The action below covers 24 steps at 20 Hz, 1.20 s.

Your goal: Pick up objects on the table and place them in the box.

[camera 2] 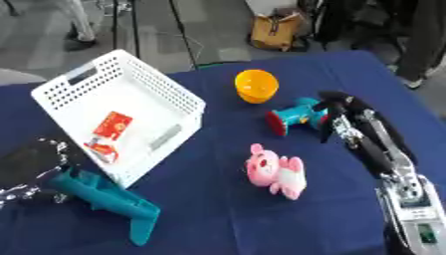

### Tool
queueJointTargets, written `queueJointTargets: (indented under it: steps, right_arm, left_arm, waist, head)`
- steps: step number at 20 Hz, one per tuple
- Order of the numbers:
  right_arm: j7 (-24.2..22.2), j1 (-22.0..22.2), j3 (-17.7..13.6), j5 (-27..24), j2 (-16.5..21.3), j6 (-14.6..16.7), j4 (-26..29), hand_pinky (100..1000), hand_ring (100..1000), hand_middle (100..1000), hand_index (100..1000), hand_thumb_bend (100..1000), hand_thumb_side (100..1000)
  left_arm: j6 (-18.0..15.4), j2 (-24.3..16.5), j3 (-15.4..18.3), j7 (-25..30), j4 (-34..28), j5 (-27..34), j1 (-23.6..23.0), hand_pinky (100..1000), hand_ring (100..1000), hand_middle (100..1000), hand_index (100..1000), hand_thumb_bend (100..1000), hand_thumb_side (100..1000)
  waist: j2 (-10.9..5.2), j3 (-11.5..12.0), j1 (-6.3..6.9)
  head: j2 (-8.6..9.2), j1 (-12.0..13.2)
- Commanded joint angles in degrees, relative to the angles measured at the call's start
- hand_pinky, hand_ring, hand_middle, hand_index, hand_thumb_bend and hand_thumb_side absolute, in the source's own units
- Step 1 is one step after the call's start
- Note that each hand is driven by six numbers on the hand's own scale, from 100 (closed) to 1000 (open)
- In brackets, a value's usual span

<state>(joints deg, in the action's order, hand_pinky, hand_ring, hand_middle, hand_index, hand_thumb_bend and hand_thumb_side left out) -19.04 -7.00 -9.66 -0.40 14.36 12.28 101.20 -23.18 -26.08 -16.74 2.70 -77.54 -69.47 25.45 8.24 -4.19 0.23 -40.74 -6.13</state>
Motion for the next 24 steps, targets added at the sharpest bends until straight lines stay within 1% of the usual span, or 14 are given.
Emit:
queueJointTargets:
  steps: [1, 2, 3, 5, 12, 15, 16, 20, 24]
  right_arm:
    - [-0.17, -0.32, -0.09, -0.55, 0.77, 0.13, 0.44, 374, 442, 653, 835, 100, 663]
    - [-0.17, -0.32, -0.09, -0.55, 0.77, 0.13, 0.44, 374, 442, 653, 835, 100, 663]
    - [-0.16, -0.32, -0.12, -0.53, 0.78, 0.13, 0.43, 374, 442, 653, 835, 100, 664]
    - [-0.15, -0.31, -0.18, -0.48, 0.81, 0.11, 0.46, 374, 441, 653, 835, 100, 664]
    - [0.03, -0.2, -0.41, -0.33, 0.94, -0.01, 0.48, 374, 441, 653, 835, 100, 665]
    - [0.08, -0.17, -0.48, -0.27, 0.97, -0.08, 0.49, 374, 441, 653, 835, 100, 665]
    - [0.11, -0.14, -0.52, -0.25, 0.99, -0.1, 0.5, 374, 441, 653, 835, 100, 665]
    - [0.26, -0.02, -0.66, -0.15, 1.06, -0.14, 0.48, 374, 441, 653, 835, 100, 665]
    - [0.29, 0.07, -0.7, -0.09, 1.0, -0.2, 0.49, 374, 440, 653, 835, 100, 665]
  left_arm:
    - [0.27, -0.45, 0.22, -1.04, 0.05, 0.13, 0.97, 448, 311, 280, 390, 424, 100]
    - [0.29, -0.45, 0.21, -1.05, 0.07, 0.18, 0.96, 448, 311, 280, 390, 424, 100]
    - [0.09, -0.62, 0.12, -0.81, -0.12, 0.46, 0.61, 460, 286, 253, 357, 246, 123]
    - [-0.81, -1.86, 0.03, 0.64, -1.92, 1.93, -0.37, 464, 278, 241, 345, 229, 133]
    - [-1.94, -7.94, 0.67, 7.52, -11.82, 8.81, -2.77, 480, 277, 229, 333, 210, 149]
    - [-1.9, -10.84, 1.64, 10.69, -16.81, 11.99, -3.02, 483, 279, 233, 334, 246, 147]
    - [-1.76, -11.87, 2.3, 11.75, -18.52, 13.05, -2.87, 483, 279, 233, 334, 246, 147]
    - [0.2, -15.03, 5.2, 16.09, -25.55, 17.39, -1.98, 481, 281, 238, 336, 290, 131]
    - [3.69, -15.25, 8.87, 19.6, -32.01, 21.36, -0.43, 478, 288, 247, 338, 322, 100]
  waist:
    - [-0.74, -0.06, -0.05]
    - [-0.73, -0.06, -0.05]
    - [-0.69, -0.07, 0.0]
    - [-0.65, -0.13, 0.13]
    - [-0.64, -0.2, 0.53]
    - [-0.68, -0.15, 0.7]
    - [-0.7, -0.12, 0.74]
    - [-0.83, 0.0, 0.85]
    - [-0.95, 0.21, 0.86]
  head:
    - [0.47, 0.11]
    - [0.47, 0.11]
    - [0.51, 0.08]
    - [0.56, 0.03]
    - [0.71, -0.35]
    - [0.78, -0.53]
    - [0.82, -0.63]
    - [0.89, -0.87]
    - [0.97, -1.24]
